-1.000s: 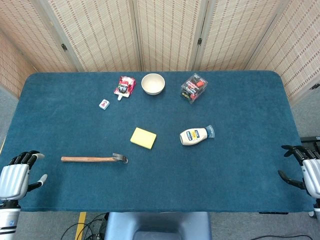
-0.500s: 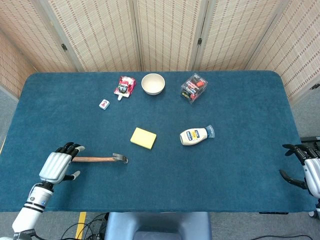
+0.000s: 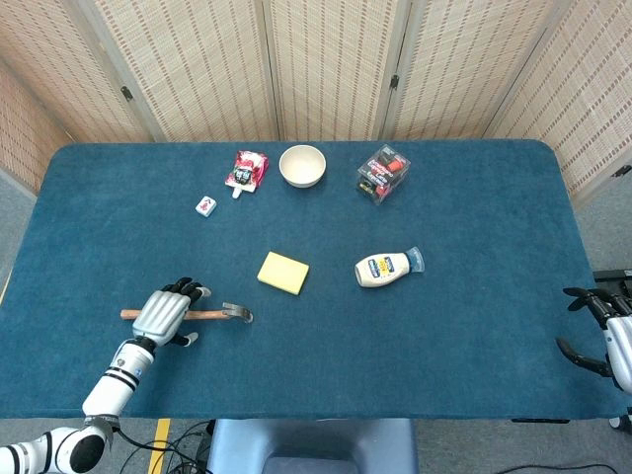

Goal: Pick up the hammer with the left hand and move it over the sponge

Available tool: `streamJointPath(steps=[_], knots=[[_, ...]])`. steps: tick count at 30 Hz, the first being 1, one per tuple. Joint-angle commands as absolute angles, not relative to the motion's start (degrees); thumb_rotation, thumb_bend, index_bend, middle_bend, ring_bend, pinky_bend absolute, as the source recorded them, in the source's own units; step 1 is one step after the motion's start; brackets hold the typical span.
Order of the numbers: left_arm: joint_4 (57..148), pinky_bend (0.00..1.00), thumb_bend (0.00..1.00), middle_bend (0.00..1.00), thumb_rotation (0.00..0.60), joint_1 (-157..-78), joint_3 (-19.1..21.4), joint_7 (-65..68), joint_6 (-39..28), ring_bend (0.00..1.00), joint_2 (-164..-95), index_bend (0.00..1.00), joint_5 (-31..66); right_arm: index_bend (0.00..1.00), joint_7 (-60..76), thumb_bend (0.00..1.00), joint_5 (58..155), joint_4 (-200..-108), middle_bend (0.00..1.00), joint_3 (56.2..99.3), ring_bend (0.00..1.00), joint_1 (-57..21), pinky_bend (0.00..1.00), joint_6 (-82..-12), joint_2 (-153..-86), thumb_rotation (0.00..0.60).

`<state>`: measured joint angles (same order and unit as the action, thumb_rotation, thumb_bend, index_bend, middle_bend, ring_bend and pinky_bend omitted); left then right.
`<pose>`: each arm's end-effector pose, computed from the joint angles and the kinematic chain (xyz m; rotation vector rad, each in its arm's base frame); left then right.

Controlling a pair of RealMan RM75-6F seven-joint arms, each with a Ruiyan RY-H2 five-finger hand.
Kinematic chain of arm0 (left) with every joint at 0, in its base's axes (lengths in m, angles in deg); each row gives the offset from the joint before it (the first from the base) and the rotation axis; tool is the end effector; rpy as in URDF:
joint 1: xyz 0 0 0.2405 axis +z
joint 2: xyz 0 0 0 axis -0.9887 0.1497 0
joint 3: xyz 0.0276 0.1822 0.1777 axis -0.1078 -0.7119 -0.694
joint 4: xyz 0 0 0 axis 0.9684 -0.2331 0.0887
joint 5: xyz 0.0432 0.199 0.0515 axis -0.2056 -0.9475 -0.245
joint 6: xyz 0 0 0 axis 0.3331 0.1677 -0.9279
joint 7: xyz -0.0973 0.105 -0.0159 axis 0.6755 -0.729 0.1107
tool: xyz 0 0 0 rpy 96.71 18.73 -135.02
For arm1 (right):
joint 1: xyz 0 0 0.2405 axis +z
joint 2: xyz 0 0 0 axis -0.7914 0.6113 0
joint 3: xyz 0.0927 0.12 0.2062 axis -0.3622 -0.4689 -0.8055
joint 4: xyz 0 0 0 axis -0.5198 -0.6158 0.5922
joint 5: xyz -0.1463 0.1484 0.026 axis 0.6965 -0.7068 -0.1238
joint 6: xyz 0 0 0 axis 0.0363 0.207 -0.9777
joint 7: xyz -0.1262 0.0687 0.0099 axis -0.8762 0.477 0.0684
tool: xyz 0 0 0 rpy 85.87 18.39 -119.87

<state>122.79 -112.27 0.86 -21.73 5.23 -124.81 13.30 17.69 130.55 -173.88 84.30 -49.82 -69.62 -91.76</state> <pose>-0.2165 0.2981 0.0211 -1.8500 -1.0019 -0.7114 -0.3150 -0.1712 0.2092 1.3301 -0.9345 0.9712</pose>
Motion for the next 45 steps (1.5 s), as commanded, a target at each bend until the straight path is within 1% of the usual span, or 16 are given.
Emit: streamJointPath(steps=[1, 8, 12, 16, 18, 26, 38, 45], knots=[[122.1, 0.27, 0.26, 0.24, 0.600, -113.1, 0.5, -22.3, 6.0, 0.12, -125.6, 0.27, 14.7, 0.28, 17.7, 0.14, 130.4, -173.7, 0.43, 84.4, 0.23, -49.9, 0.27, -69.5, -91.9, 0.600], [121.1, 0.27, 0.26, 0.26, 0.600, -114.3, -0.5, -22.5, 6.4, 0.12, -127.0, 0.29, 16.1, 0.28, 18.0, 0.14, 130.2, -173.3, 0.43, 84.4, 0.23, -50.0, 0.27, -69.3, -92.1, 0.600], [119.8, 0.27, 0.33, 0.27, 0.600, -115.0, -0.8, -22.0, 6.9, 0.12, -127.9, 0.30, 16.9, 0.28, 18.2, 0.15, 130.2, -173.2, 0.43, 84.4, 0.23, -50.0, 0.27, -69.3, -92.1, 0.600], [119.1, 0.27, 0.43, 0.30, 0.600, -115.4, -1.1, -21.7, 7.0, 0.13, -128.3, 0.33, 17.4, 0.28, 18.1, 0.14, 130.1, -173.1, 0.43, 84.5, 0.23, -50.1, 0.27, -69.4, -92.1, 0.600], [119.2, 0.27, 0.46, 0.31, 0.600, -115.5, -1.4, -21.8, 6.8, 0.14, -128.1, 0.34, 17.5, 0.28, 18.1, 0.14, 130.0, -173.1, 0.43, 84.4, 0.23, -50.1, 0.27, -69.3, -92.2, 0.600], [119.9, 0.27, 0.54, 0.33, 0.600, -115.8, -2.2, -21.7, 6.4, 0.15, -127.0, 0.36, 18.0, 0.28, 17.9, 0.14, 130.1, -173.2, 0.43, 84.3, 0.23, -49.7, 0.27, -68.8, -92.2, 0.600], [119.9, 0.27, 0.57, 0.35, 0.600, -116.5, -3.2, -21.2, 6.6, 0.17, -126.8, 0.38, 18.4, 0.28, 17.8, 0.14, 130.0, -173.5, 0.44, 84.3, 0.23, -49.8, 0.27, -68.9, -92.1, 0.600], [119.3, 0.27, 0.63, 0.41, 0.600, -117.0, -3.5, -20.8, 7.1, 0.21, -126.8, 0.43, 18.7, 0.28, 17.8, 0.14, 130.0, -173.8, 0.44, 84.2, 0.23, -49.7, 0.27, -68.8, -92.1, 0.600]])
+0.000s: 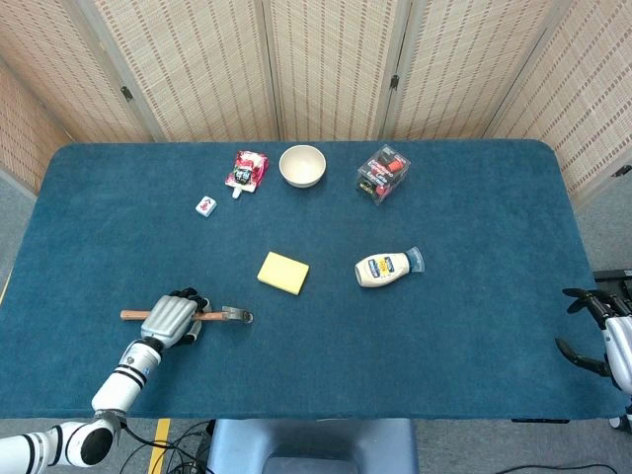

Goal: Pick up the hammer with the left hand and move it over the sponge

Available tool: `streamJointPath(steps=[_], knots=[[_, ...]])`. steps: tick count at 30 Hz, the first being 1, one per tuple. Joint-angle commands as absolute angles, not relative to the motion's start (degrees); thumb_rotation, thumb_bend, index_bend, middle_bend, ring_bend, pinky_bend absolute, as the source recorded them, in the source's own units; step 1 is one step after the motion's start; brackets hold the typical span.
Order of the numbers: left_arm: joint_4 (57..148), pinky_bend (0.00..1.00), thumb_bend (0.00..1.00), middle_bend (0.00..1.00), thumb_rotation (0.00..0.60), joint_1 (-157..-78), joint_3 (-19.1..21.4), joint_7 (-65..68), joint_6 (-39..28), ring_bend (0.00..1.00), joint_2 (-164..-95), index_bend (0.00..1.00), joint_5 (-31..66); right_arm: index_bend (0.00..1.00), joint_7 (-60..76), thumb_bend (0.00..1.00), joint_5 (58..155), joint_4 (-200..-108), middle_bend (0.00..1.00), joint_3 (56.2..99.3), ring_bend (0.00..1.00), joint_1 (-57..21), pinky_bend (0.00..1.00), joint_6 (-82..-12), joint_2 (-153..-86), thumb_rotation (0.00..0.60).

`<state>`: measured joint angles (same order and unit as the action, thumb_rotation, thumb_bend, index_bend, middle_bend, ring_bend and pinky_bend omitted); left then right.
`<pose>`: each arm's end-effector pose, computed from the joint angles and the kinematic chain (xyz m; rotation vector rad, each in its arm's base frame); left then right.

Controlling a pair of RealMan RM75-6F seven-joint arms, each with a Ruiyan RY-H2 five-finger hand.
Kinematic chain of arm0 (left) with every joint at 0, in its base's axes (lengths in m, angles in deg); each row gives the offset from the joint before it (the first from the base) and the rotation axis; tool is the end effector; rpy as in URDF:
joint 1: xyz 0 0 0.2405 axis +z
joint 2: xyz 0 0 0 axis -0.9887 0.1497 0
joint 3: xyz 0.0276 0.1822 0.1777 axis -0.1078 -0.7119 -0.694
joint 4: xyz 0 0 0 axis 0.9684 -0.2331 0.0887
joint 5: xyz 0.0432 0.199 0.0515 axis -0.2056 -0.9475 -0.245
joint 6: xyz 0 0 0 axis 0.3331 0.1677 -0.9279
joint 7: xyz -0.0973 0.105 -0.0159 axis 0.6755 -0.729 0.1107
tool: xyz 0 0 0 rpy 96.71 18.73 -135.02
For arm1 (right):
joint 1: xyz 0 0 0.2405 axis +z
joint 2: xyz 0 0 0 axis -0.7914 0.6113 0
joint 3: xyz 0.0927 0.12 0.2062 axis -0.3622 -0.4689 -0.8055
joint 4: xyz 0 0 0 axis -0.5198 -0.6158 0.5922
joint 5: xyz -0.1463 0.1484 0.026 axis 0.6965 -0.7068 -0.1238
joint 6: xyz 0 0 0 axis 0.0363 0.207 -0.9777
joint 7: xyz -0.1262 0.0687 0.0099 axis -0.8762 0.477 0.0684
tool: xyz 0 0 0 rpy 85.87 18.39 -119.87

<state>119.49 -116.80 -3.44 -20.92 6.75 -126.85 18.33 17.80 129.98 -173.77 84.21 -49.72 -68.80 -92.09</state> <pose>-0.2236 0.3020 0.0022 -1.8930 -1.0470 -0.6298 -0.3170 -0.1721 0.2067 1.3251 -0.9511 0.9640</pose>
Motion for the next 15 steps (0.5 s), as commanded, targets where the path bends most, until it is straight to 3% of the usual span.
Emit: streamJointPath(steps=[1, 12, 15], knots=[[119.1, 0.27, 0.63, 0.42, 0.600, -117.1, -3.5, -20.6, 7.3, 0.22, -126.9, 0.44, 18.8, 0.28, 17.8, 0.14, 130.0, -173.8, 0.44, 84.2, 0.23, -49.8, 0.27, -68.8, -92.1, 0.600], [116.4, 0.27, 0.68, 0.61, 0.600, -117.1, -3.3, -16.6, 7.7, 0.40, -127.5, 0.58, 17.8, 0.28, 17.7, 0.14, 129.8, -174.1, 0.44, 84.4, 0.23, -50.1, 0.27, -69.1, -92.0, 0.600], [115.8, 0.31, 0.68, 0.65, 0.600, -117.0, -2.8, -14.7, 7.4, 0.44, -127.2, 0.61, 16.7, 0.28, 17.7, 0.14, 129.7, -174.1, 0.44, 84.4, 0.23, -50.2, 0.27, -69.1, -92.0, 0.600]])
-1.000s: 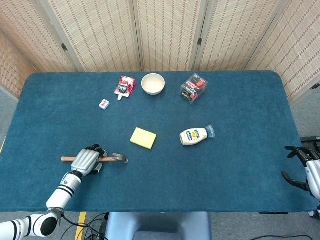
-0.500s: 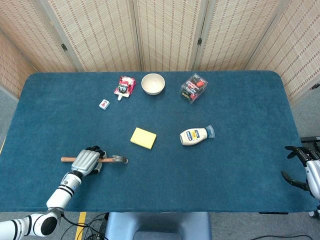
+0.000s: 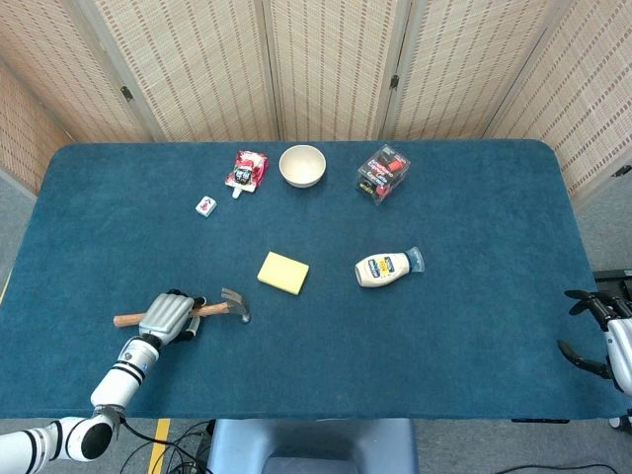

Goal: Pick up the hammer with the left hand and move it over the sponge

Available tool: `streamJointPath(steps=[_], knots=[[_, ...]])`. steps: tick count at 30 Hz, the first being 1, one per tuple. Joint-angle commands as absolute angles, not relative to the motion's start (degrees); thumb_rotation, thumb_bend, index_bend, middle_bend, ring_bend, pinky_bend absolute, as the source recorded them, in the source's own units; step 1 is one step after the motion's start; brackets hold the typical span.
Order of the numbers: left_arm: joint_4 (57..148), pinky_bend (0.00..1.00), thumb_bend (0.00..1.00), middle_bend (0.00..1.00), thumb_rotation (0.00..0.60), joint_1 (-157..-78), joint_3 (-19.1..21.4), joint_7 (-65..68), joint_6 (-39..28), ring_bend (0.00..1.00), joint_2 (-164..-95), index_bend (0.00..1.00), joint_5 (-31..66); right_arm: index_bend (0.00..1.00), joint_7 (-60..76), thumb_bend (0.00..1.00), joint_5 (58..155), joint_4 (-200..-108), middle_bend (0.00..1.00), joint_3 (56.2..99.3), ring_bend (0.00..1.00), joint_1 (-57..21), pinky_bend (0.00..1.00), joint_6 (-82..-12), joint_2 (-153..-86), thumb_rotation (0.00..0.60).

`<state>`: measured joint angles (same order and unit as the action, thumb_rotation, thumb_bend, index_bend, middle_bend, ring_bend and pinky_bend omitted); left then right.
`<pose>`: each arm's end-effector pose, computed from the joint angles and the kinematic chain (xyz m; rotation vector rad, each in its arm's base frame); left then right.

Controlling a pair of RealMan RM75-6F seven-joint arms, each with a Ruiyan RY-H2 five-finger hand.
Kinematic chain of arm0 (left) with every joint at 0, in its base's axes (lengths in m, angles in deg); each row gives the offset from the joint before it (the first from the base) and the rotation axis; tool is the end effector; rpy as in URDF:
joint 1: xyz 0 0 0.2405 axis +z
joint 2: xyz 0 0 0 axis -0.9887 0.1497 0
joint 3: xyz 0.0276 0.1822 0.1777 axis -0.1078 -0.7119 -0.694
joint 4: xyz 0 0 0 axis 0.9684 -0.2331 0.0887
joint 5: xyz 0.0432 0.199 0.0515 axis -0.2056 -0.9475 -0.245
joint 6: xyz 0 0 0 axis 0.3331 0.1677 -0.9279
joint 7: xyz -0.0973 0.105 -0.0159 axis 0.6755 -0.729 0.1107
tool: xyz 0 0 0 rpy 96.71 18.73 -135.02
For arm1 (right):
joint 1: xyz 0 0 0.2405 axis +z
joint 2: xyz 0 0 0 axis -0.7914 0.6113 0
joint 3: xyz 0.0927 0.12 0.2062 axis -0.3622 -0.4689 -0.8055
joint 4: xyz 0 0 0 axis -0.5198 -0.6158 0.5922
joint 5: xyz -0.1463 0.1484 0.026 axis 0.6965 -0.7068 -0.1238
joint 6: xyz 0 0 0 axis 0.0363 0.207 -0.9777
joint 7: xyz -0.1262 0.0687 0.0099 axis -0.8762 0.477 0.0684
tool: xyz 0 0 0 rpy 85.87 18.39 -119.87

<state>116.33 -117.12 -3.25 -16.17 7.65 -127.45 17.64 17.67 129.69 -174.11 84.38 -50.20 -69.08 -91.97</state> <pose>-0.2312 0.3103 0.0028 -1.8605 -1.0891 -0.6520 -0.3180 -0.1688 0.2073 1.3143 -0.9569 0.9578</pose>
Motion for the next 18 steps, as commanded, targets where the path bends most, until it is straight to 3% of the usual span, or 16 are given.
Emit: streamJointPath(steps=[1, 15, 18], knots=[[115.6, 0.33, 0.68, 0.66, 0.600, -117.0, -2.6, -13.4, 7.4, 0.46, -126.9, 0.62, 16.1, 0.28, 17.6, 0.14, 129.7, -174.1, 0.44, 84.4, 0.23, -50.3, 0.27, -69.1, -92.0, 0.600], [112.1, 0.80, 0.72, 0.83, 0.600, -116.0, 0.5, 16.8, 4.0, 0.67, -124.0, 0.76, -0.6, 0.28, 17.2, 0.14, 129.7, -174.5, 0.45, 84.4, 0.23, -50.1, 0.27, -68.7, -92.1, 0.600], [109.3, 0.84, 0.72, 0.87, 0.600, -116.4, 0.5, 20.9, 1.2, 0.70, -125.2, 0.78, -4.7, 0.28, 17.1, 0.14, 129.7, -174.7, 0.45, 84.4, 0.23, -50.1, 0.27, -68.7, -92.0, 0.600]])
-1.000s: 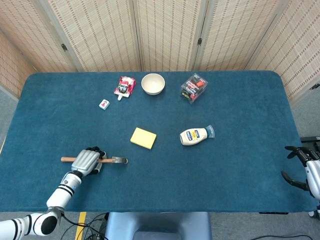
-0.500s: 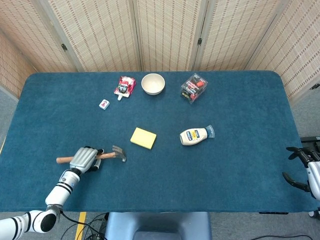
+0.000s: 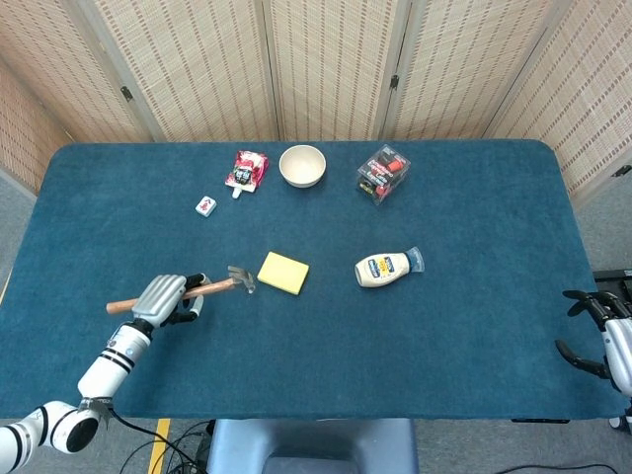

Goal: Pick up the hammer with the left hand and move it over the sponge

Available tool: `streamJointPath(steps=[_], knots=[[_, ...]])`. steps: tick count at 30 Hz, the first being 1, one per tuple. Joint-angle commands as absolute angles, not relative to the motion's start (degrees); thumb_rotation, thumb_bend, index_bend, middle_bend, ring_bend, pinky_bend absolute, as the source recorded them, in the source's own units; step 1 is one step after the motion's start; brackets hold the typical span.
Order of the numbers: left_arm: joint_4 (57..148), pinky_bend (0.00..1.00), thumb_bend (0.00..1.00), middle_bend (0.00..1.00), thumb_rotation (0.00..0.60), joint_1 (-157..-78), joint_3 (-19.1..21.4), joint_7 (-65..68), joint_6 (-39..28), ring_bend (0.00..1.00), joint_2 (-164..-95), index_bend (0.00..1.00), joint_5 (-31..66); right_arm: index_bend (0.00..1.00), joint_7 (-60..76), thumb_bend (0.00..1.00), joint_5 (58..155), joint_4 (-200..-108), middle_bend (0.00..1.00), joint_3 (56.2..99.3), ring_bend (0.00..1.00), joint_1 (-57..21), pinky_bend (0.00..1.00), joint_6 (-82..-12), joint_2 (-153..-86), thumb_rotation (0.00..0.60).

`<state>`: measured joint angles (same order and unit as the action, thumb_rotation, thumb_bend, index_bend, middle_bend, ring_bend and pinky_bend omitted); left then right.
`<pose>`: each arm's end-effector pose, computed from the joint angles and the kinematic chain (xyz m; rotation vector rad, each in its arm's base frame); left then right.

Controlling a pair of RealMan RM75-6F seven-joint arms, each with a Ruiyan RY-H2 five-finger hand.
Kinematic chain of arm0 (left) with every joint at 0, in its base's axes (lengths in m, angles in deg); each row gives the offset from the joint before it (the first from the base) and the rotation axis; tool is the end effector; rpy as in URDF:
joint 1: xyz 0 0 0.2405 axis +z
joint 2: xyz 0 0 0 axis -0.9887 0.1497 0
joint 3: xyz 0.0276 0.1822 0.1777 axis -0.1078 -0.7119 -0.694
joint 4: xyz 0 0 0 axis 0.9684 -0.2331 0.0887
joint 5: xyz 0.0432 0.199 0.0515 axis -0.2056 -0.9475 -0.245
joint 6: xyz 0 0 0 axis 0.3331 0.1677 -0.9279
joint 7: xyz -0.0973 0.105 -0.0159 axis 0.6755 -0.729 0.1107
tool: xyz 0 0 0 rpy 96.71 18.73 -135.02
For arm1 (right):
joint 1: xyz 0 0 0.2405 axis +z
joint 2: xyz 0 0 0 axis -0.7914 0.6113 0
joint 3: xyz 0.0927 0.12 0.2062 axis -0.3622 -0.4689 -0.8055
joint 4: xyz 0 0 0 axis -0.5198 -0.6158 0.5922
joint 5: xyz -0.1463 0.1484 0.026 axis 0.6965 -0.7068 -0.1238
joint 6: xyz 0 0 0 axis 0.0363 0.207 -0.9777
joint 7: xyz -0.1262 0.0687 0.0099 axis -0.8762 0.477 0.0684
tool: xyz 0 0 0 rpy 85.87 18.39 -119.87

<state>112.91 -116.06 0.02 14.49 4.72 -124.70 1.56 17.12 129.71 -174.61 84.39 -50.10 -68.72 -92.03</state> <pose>-0.2168 0.3298 0.0346 -1.7504 -1.2681 -1.0556 -0.3164 -0.1692 0.2051 1.3192 -0.9615 0.9549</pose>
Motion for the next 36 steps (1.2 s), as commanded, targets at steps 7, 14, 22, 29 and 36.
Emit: streamJointPath(steps=[7, 14, 22, 29, 36], knots=[[103.0, 0.87, 0.72, 0.87, 0.600, -119.3, 0.5, 28.5, -2.0, 0.71, -128.2, 0.79, -10.7, 0.28, 17.1, 0.14, 129.8, -174.9, 0.45, 84.6, 0.23, -50.5, 0.27, -69.2, -91.9, 0.600], [96.1, 0.88, 0.72, 0.87, 0.600, -123.0, 0.0, 29.0, -2.0, 0.71, -131.7, 0.79, -13.7, 0.28, 17.2, 0.14, 129.6, -174.8, 0.45, 84.7, 0.23, -50.8, 0.27, -69.3, -91.9, 0.600], [87.6, 0.88, 0.72, 0.87, 0.600, -126.0, -1.3, 26.0, 0.6, 0.71, -136.0, 0.80, -13.9, 0.28, 17.3, 0.14, 129.4, -174.7, 0.45, 84.7, 0.23, -51.0, 0.27, -69.4, -91.9, 0.600], [81.9, 0.88, 0.72, 0.87, 0.600, -127.0, -2.5, 24.8, 4.1, 0.71, -139.7, 0.80, -12.0, 0.28, 17.3, 0.14, 129.4, -174.8, 0.45, 84.6, 0.23, -51.1, 0.27, -69.5, -91.8, 0.600], [80.1, 0.88, 0.72, 0.88, 0.600, -127.1, -3.0, 23.6, 4.7, 0.71, -140.7, 0.80, -10.7, 0.28, 17.3, 0.14, 129.4, -175.0, 0.45, 84.5, 0.23, -51.4, 0.27, -69.9, -91.6, 0.600]])
